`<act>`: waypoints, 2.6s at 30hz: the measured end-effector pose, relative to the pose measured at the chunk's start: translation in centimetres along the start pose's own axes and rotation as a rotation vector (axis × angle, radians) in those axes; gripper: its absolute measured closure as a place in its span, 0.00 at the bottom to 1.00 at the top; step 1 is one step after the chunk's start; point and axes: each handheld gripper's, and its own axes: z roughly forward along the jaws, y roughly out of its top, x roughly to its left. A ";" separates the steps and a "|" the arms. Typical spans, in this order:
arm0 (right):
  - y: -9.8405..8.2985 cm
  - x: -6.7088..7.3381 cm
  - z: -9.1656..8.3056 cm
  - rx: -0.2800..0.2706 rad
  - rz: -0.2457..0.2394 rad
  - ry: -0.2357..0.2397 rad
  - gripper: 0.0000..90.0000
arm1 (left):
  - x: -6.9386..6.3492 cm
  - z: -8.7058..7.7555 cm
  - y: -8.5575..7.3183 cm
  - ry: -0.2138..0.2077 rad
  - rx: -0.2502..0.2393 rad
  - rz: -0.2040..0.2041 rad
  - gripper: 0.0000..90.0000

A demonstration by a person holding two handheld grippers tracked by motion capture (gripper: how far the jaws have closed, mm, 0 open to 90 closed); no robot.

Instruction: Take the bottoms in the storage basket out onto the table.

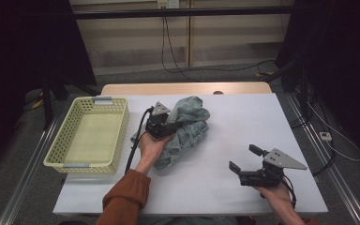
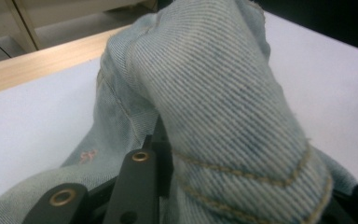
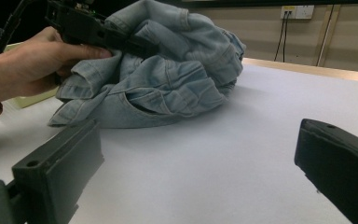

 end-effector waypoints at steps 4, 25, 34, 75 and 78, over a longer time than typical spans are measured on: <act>0.0 0.0 0.0 0.001 0.001 -0.001 0.01 | -0.3 0.5 -0.3 -0.002 0.018 0.007 0.74; 0.0 0.1 0.0 0.001 -0.004 0.000 0.01 | -0.7 2.8 -1.9 -0.028 0.145 0.076 0.58; 0.0 0.1 0.0 0.002 -0.004 -0.001 0.01 | -1.0 2.9 -1.9 -0.019 0.156 0.106 0.34; -0.1 -0.3 0.1 0.001 0.005 0.007 0.01 | -2.2 -0.8 0.8 0.027 -0.131 0.081 0.00; -0.1 -0.3 0.2 -0.002 0.004 0.005 0.01 | -2.3 -1.3 1.0 0.031 -0.144 0.073 0.00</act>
